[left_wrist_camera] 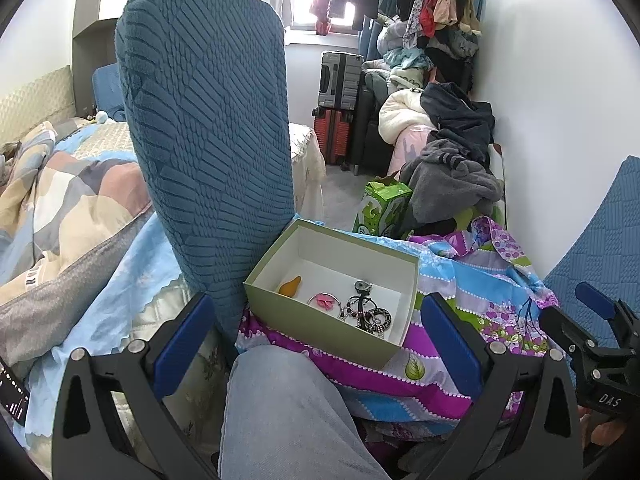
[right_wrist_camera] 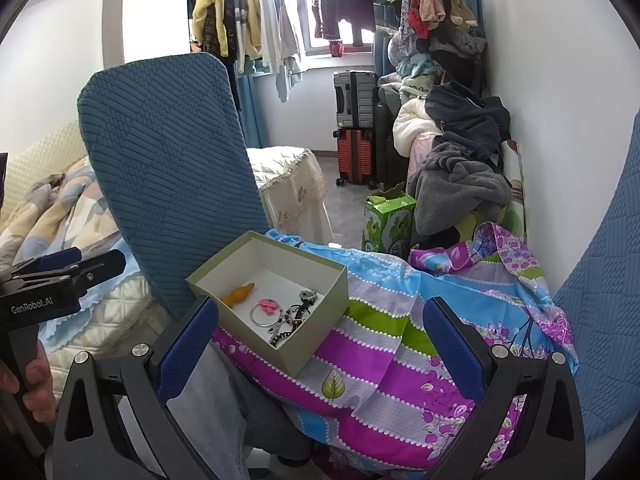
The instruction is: Organize jewelry
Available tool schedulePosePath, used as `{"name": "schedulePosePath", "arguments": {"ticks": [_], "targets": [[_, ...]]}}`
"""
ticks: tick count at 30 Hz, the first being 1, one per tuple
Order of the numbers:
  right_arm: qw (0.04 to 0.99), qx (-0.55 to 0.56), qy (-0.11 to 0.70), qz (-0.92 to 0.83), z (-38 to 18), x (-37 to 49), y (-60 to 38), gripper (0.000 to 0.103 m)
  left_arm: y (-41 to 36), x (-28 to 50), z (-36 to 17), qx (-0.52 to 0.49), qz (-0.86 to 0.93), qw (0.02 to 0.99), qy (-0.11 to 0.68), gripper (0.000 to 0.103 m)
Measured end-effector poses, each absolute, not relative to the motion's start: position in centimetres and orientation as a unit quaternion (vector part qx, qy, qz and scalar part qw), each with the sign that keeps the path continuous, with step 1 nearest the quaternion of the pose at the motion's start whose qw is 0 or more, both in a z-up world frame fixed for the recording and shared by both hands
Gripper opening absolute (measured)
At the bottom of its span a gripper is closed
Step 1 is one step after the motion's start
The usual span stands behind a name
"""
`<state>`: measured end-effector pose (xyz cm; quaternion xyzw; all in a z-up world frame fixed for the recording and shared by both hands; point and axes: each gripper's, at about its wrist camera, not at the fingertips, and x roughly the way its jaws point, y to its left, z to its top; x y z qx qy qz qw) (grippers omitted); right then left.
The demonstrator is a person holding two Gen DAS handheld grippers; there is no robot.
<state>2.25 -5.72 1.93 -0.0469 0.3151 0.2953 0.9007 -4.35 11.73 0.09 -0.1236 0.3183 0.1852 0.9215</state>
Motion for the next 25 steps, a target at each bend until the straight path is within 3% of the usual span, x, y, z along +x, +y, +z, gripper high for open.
{"name": "schedulePosePath", "arguments": {"ticks": [25], "targets": [[0.9, -0.05, 0.322, 0.289, 1.49, 2.1, -5.56, 0.103, 11.03, -4.3, -0.42, -0.124, 0.183, 0.921, 0.32, 0.102]]}}
